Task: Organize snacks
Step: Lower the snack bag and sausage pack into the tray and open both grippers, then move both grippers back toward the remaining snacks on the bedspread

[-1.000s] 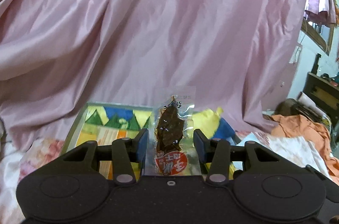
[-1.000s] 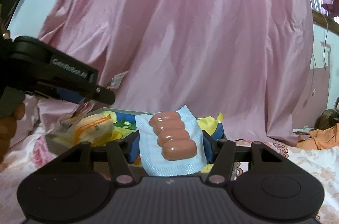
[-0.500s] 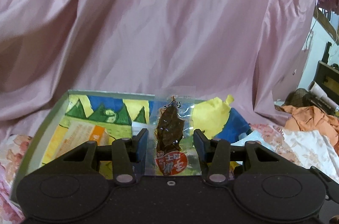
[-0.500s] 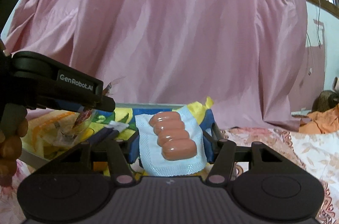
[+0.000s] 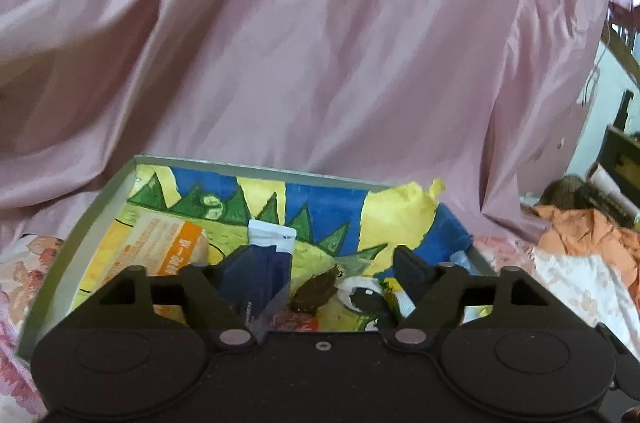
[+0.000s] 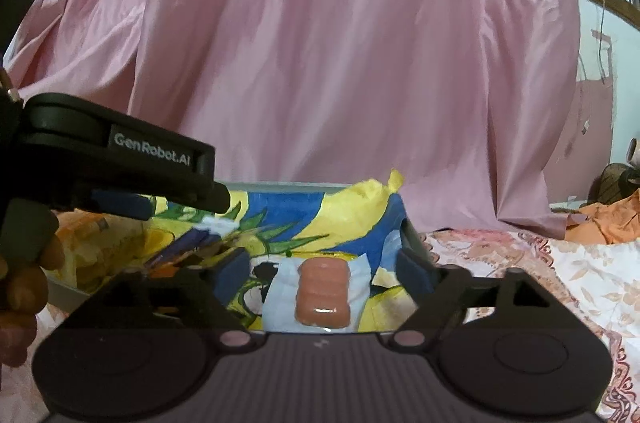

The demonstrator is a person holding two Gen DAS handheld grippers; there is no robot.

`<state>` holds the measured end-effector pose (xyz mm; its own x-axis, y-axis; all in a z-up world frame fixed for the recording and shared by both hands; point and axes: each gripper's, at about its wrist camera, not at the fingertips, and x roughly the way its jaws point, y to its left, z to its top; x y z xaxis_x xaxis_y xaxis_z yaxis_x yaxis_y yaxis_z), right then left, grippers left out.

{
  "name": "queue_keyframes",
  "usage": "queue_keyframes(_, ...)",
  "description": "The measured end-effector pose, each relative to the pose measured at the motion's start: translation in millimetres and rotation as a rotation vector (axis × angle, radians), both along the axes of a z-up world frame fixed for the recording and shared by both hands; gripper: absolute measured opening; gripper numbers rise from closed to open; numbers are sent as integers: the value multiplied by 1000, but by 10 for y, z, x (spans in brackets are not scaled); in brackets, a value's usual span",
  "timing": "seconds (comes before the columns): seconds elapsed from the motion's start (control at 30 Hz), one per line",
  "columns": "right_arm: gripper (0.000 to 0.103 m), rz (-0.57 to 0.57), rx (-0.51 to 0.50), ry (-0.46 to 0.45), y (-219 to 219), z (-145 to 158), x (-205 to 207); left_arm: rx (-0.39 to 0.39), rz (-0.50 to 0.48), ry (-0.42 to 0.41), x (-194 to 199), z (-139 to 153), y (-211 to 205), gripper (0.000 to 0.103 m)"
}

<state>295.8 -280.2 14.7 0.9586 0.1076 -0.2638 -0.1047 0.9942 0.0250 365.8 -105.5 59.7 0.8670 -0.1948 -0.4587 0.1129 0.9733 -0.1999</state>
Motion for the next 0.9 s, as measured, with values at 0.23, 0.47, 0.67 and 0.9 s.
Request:
queue_keyframes(0.23, 101, -15, 2, -60, -98, 188, -310, -35, 33, -70, -362, 253, 122, 100)
queue_keyframes(0.47, 103, -25, -5, -131, -148, 510, -734, -51, 59, -130, -809, 527, 243, 102)
queue_keyframes(0.67, 103, -29, -8, -167, -91, 703, -1150, -36, 62, -172, -1266, 656, 352, 102)
queue_keyframes(0.9, 103, -28, -30, -208, 10, 765, -1644, -45, 73, -177, -1762, 583, 495, 102)
